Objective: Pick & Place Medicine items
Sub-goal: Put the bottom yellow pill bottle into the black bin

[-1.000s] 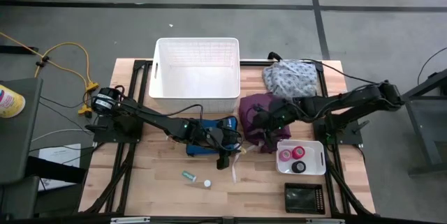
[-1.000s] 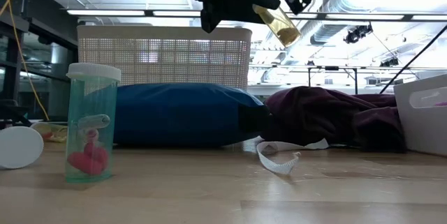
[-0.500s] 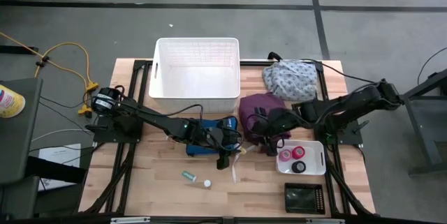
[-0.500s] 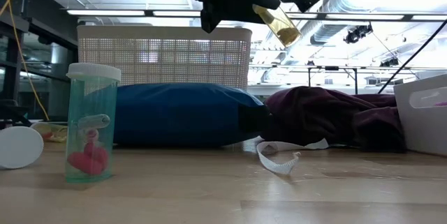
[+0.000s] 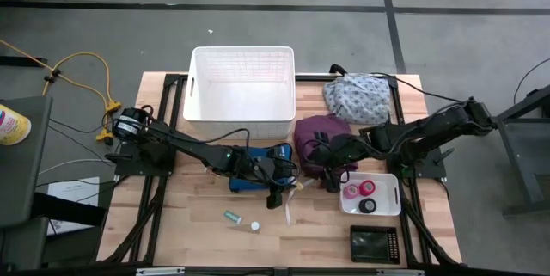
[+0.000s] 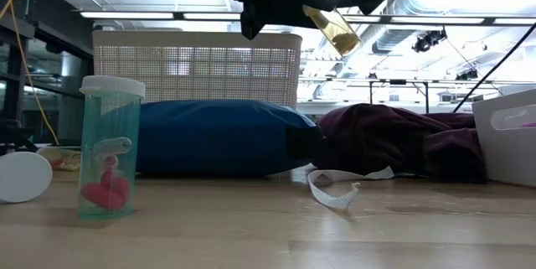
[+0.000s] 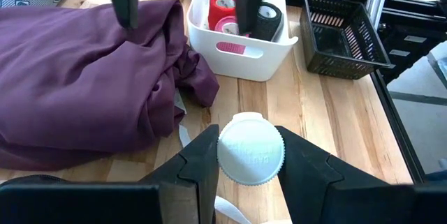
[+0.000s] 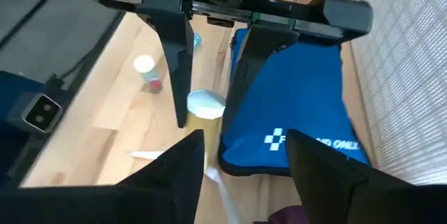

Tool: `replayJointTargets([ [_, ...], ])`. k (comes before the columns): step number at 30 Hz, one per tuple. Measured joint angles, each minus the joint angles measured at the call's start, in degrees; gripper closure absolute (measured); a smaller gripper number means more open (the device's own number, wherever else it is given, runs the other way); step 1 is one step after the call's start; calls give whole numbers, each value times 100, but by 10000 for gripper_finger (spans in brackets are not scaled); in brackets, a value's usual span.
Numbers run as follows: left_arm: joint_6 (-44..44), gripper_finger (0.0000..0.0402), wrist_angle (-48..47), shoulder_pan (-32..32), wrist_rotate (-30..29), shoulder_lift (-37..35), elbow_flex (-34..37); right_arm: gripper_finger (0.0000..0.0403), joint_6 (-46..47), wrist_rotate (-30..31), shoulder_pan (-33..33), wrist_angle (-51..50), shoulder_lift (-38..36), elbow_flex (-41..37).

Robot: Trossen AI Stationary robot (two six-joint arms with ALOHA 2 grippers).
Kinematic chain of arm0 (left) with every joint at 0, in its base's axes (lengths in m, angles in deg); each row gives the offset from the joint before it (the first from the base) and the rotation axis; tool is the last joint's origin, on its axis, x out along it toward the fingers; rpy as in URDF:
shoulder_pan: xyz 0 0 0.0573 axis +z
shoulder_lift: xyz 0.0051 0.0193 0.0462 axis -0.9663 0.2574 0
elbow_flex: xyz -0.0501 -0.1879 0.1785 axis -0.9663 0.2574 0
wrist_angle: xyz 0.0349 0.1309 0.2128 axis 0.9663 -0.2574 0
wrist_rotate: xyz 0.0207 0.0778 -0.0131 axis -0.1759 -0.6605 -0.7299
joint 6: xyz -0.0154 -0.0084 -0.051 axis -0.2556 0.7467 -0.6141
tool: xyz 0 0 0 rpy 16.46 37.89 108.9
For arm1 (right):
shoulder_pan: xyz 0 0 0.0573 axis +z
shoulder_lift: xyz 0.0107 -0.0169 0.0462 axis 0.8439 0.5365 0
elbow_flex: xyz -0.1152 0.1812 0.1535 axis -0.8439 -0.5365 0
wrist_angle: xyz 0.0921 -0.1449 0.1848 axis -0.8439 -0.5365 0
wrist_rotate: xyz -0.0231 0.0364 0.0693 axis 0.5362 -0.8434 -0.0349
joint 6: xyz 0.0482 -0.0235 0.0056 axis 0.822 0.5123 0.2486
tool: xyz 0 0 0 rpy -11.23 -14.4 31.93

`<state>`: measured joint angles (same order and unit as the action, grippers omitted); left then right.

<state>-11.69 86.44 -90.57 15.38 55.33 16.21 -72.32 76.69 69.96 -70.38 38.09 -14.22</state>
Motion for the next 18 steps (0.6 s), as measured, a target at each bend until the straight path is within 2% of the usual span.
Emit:
replayJointTargets([
  [8,0,282,-2,-2,16,0,0,210,341,-276,78,-75,369,-15],
  [18,2,282,-74,-4,48,0,0,213,468,-416,255,315,841,-11],
])
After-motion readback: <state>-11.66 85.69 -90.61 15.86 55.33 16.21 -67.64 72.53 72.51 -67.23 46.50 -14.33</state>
